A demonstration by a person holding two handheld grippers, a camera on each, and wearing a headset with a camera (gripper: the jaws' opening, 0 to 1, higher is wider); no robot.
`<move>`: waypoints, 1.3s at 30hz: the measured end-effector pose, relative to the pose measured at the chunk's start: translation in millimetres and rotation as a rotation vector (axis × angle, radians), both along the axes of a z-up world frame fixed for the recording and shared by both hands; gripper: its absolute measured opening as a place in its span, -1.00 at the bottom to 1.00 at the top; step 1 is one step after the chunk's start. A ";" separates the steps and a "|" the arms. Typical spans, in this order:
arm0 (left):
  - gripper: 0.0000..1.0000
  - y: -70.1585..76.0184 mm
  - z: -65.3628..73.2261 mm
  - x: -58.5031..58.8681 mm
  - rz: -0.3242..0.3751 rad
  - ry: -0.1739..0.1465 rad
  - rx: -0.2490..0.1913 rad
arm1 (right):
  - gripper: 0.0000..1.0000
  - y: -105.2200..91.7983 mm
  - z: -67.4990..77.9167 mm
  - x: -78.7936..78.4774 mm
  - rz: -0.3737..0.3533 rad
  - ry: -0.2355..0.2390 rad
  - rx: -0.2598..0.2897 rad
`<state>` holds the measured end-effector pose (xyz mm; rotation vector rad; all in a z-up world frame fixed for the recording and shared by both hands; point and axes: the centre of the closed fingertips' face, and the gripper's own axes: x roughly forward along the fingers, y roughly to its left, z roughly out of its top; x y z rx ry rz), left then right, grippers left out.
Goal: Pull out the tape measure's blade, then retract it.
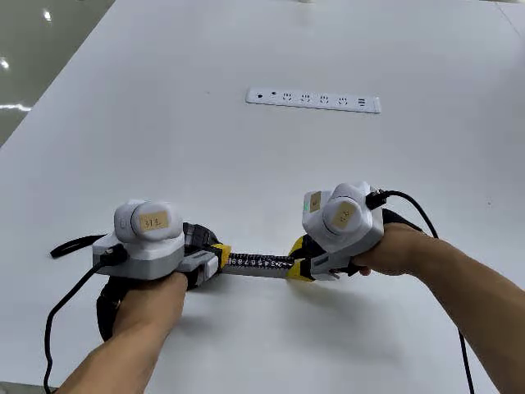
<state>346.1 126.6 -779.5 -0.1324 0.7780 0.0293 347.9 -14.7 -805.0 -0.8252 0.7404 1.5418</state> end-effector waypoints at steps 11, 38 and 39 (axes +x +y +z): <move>0.20 0.2 -0.8 1.1 0.001 0.001 0.000 | -0.81 11.9 -2.3 0.5 0.004 0.006 0.011; 0.21 0.5 -0.7 0.8 0.006 0.004 -0.012 | -0.80 43.2 -2.3 -4.7 0.017 0.012 0.050; 0.21 0.6 -0.6 0.7 0.006 0.004 -0.012 | -0.80 44.2 -2.4 -4.7 0.018 0.011 0.051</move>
